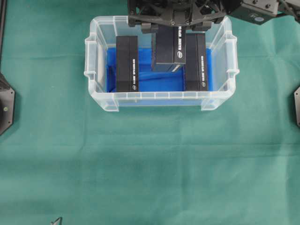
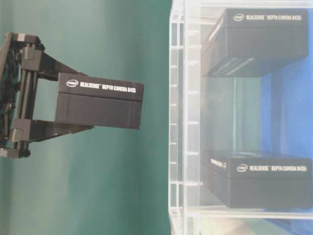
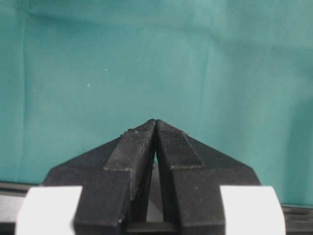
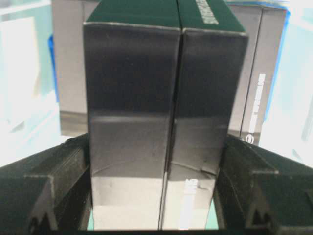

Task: Take the box out of the case with the right arm.
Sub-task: 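Lift the middle black box straight up out of the case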

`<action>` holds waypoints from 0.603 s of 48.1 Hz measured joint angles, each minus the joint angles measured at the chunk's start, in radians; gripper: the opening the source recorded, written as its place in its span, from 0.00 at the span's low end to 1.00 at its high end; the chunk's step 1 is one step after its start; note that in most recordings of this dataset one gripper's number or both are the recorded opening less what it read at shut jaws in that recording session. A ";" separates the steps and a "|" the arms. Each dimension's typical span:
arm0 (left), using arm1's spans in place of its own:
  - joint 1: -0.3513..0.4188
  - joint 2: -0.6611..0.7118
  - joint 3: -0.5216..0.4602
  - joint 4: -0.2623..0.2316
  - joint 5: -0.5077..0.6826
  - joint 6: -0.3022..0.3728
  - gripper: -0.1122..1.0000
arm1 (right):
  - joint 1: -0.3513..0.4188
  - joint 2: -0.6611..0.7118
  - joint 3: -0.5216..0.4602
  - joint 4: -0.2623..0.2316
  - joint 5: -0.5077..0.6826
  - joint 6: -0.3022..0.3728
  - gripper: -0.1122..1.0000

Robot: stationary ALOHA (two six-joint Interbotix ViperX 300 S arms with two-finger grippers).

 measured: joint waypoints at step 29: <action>0.000 0.000 0.000 0.000 0.000 0.000 0.10 | 0.002 0.002 0.000 0.011 0.008 0.000 0.69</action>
